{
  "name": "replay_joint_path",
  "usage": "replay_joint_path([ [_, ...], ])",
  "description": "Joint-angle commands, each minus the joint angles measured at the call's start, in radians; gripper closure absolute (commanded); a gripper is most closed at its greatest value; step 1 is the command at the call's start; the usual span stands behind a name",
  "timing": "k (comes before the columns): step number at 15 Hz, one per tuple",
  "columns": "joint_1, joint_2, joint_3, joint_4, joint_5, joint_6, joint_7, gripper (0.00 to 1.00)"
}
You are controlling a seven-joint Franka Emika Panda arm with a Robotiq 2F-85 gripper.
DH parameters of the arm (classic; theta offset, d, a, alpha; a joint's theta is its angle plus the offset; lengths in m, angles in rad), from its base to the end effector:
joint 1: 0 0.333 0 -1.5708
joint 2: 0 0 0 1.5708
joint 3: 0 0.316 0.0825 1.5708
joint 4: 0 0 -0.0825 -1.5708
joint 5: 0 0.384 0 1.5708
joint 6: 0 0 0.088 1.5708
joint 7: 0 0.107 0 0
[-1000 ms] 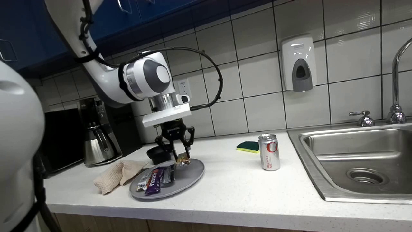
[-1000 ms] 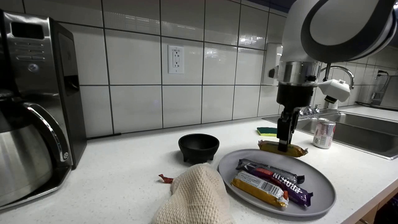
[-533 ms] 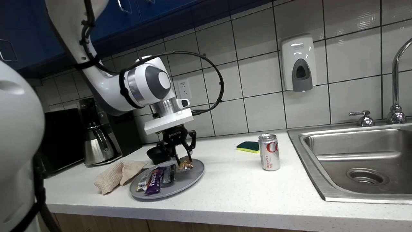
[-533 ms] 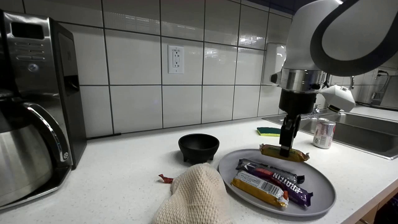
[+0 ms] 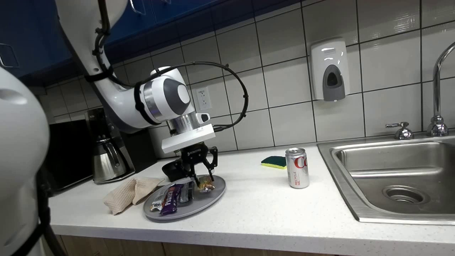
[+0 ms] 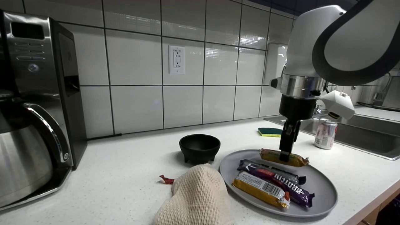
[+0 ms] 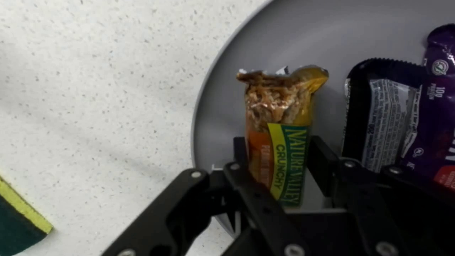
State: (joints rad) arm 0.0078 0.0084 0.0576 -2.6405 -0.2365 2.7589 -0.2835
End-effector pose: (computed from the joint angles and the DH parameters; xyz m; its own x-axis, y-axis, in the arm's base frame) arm 0.4361 0.0384 0.2518 0.8414 0.5367 0.0629 0.5259 -0.8401 0.1333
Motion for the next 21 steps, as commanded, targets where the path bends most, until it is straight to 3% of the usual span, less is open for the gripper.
replay_joint_path([
  [1,0.013,-0.024,-0.006,0.006,-0.019,-0.011,0.018,0.20],
  [4,0.020,-0.055,-0.002,0.007,-0.015,-0.032,0.009,0.01],
  [11,0.014,-0.179,-0.005,-0.024,-0.015,-0.095,0.115,0.00],
  [21,0.041,-0.397,-0.005,-0.128,0.118,-0.156,0.225,0.00],
])
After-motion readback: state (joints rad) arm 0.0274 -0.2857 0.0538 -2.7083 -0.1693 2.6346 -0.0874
